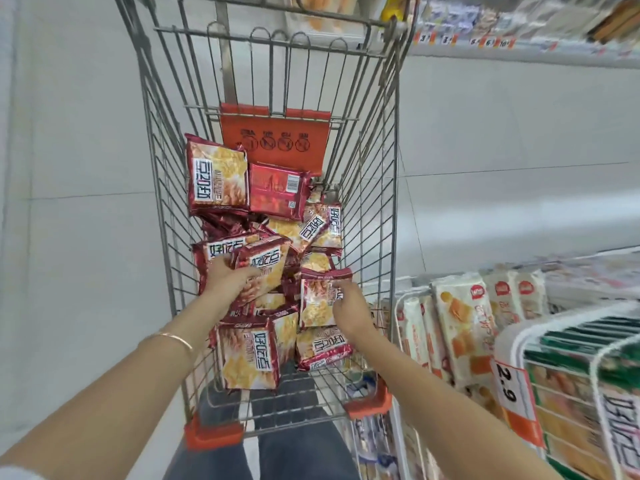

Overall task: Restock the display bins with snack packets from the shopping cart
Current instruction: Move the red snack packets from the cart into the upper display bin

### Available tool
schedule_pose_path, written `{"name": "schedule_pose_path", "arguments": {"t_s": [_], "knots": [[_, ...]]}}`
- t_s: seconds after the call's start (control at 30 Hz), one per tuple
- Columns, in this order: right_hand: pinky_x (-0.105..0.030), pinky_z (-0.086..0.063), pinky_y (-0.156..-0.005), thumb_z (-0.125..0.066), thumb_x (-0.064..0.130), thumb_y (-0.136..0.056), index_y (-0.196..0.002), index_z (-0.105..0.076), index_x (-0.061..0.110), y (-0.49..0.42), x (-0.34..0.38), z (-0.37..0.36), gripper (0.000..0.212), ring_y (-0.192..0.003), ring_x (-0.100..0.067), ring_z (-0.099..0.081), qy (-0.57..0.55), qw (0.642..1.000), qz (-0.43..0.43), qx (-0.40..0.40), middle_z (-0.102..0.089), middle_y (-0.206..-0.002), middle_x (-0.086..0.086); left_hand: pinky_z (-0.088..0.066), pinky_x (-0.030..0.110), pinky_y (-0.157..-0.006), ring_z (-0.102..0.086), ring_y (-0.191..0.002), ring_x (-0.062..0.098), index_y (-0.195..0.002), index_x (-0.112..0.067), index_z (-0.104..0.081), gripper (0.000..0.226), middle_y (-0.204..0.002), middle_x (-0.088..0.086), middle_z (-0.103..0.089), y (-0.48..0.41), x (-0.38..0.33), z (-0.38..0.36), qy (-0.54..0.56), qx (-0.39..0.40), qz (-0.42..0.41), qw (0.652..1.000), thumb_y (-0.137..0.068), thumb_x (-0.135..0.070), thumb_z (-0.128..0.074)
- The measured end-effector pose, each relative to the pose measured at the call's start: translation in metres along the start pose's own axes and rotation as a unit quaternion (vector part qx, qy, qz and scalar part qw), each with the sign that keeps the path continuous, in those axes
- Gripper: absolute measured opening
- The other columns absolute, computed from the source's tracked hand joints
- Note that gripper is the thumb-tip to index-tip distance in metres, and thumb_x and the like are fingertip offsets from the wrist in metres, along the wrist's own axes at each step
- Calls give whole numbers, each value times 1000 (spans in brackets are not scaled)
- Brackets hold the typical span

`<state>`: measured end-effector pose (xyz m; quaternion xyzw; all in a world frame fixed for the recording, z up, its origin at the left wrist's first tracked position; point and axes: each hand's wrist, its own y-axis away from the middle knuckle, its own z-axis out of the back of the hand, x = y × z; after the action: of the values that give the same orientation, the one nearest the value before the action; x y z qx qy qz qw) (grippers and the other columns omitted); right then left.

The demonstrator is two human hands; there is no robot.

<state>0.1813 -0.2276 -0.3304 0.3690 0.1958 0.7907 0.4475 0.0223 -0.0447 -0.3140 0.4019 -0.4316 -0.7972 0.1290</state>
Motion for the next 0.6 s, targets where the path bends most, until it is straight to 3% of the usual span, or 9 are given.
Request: {"name": "schedule_pose_path", "arguments": {"t_s": [0.03,0.1,0.2,0.23,0.27,0.37,0.4,0.5,0.6], "knots": [[-36,-39,-113,-45,-10,-91,-145,-45,5,-11,2,-2,56,-136,-28,-44,39,999,19,1,-38,-154,-13,-44,39,-95,-57,-107,24,-140,-11,-41,73,-134,8,-57,0,3,6,17,-12,-15,1000,-80,-21,-82],[-39,-23,-123,-49,-5,-91,-151,-35,2,-37,6,-8,62,-146,-31,-29,169,984,60,0,-30,-159,-17,-42,45,-106,-54,-122,26,-147,-15,-38,87,-144,7,-52,1,10,18,52,-23,-29,998,-77,-41,-82],[-50,3,-124,-48,7,-97,-158,3,2,-67,4,-16,79,-153,-35,2,413,904,98,44,-2,-166,-18,-39,51,-111,-53,-129,26,-147,-28,-42,101,-143,0,-55,5,19,29,94,-18,-56,994,-65,-79,-70],[-52,7,-123,-48,8,-97,-157,8,2,-73,0,-19,82,-153,-35,4,456,883,98,60,-2,-166,-18,-40,51,-111,-55,-127,24,-145,-30,-45,95,-139,-2,-58,2,25,30,102,-11,-70,992,-67,-82,-64],[-54,7,-123,-51,9,-96,-158,1,2,-75,-3,-22,81,-153,-36,-2,481,868,96,73,-10,-165,-19,-40,51,-111,-56,-126,23,-143,-32,-46,92,-138,-4,-60,2,26,31,101,-1,-81,992,-69,-86,-59],[-53,-7,-124,-59,19,-94,-140,-52,6,-73,-4,-27,48,-145,-35,-27,508,848,115,96,-36,-154,-18,-35,51,-115,-48,-135,21,-150,-32,-37,98,-148,-5,-50,4,27,27,100,15,-96,990,-72,-91,-46],[-52,-12,-123,-60,18,-93,-132,-60,10,-71,-4,-27,40,-143,-34,-31,502,851,122,98,-38,-152,-17,-35,50,-116,-47,-136,22,-151,-31,-34,100,-150,-4,-48,7,25,26,94,12,-91,991,-72,-92,-43],[-46,-37,-115,-63,7,-89,-135,-57,15,-56,3,-14,47,-132,-32,-47,382,909,121,117,-38,-151,-15,-39,49,-113,-51,-132,24,-151,-28,-35,110,-146,-1,-52,12,16,28,77,-1,-93,993,-64,-96,-34],[-34,-54,-90,-70,4,-82,-127,-61,15,-42,19,21,47,-105,-24,-64,242,950,125,152,-63,-127,-9,-34,38,-114,-46,-135,23,-153,-20,-32,81,-146,-3,-48,27,-3,33,52,-7,-116,992,-92,-73,-34]]}}
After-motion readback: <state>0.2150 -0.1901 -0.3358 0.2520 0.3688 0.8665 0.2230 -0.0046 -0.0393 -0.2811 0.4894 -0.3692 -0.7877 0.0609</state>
